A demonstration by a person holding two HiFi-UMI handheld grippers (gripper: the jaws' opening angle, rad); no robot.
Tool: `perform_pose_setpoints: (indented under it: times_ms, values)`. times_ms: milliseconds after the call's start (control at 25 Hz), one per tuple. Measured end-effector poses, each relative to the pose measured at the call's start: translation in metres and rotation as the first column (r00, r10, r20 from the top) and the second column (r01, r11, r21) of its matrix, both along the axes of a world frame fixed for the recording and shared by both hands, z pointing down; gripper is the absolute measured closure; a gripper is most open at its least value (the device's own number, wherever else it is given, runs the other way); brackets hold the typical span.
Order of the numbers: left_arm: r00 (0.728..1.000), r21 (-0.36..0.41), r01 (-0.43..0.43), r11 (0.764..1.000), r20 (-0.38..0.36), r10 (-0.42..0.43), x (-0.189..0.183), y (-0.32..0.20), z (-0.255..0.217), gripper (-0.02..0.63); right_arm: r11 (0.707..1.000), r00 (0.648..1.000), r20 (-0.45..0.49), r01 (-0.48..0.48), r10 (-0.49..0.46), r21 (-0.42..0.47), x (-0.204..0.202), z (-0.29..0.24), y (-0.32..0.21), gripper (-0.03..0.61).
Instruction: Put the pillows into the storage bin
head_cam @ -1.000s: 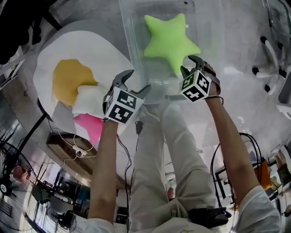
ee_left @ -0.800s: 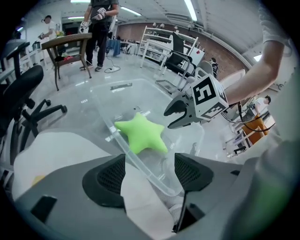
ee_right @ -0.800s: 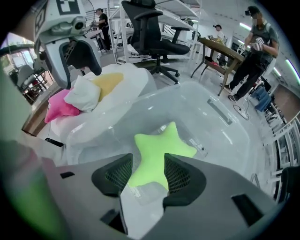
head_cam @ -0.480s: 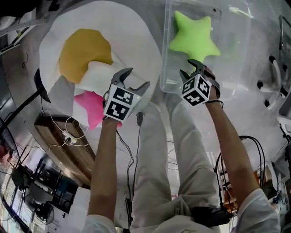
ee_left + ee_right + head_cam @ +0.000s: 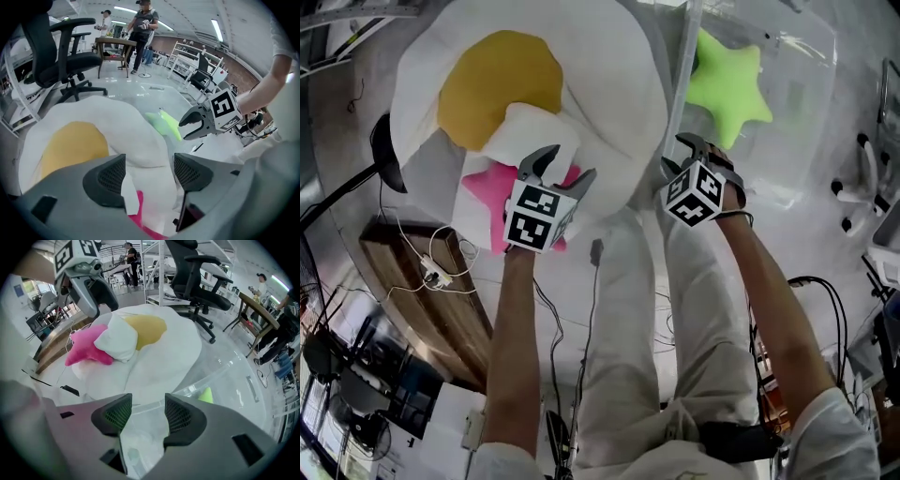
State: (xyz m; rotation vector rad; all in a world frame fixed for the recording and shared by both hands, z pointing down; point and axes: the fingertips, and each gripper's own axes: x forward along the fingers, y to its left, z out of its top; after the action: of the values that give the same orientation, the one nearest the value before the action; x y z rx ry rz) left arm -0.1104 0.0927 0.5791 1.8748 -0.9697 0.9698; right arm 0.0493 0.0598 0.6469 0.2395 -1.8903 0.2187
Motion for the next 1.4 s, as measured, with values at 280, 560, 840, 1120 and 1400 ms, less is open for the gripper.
perform_pose_setpoints:
  times_ms: [280, 560, 840, 1120, 1400]
  values:
    - [0.997, -0.007, 0.081, 0.997, 0.002, -0.081, -0.047, 0.024, 0.007, 0.279, 0.989, 0.990, 0.012, 0.142, -0.142, -0.033, -0.052, 0.002, 0.038, 0.341]
    - [0.990, -0.024, 0.142, 0.990, 0.008, -0.142, -0.092, 0.038, 0.023, 0.278, 0.981, 0.983, 0.036, 0.182, -0.180, -0.071, -0.106, 0.010, 0.062, 0.337]
    - [0.982, -0.029, 0.186, 0.982, 0.044, -0.184, -0.137, 0.042, 0.035, 0.278, 0.979, 0.982, 0.058, 0.184, -0.179, -0.092, -0.144, 0.015, 0.075, 0.337]
    - [0.943, -0.057, 0.332, 0.942, 0.048, -0.330, -0.183, 0.051, 0.061, 0.282, 0.957, 0.961, 0.072, 0.273, -0.266, -0.099, -0.177, 0.026, 0.102, 0.336]
    - [0.791, -0.117, 0.603, 0.789, -0.045, -0.610, -0.215, 0.054, 0.087, 0.285, 0.963, 0.963, 0.123, 0.251, -0.239, -0.101, -0.211, 0.034, 0.114, 0.342]
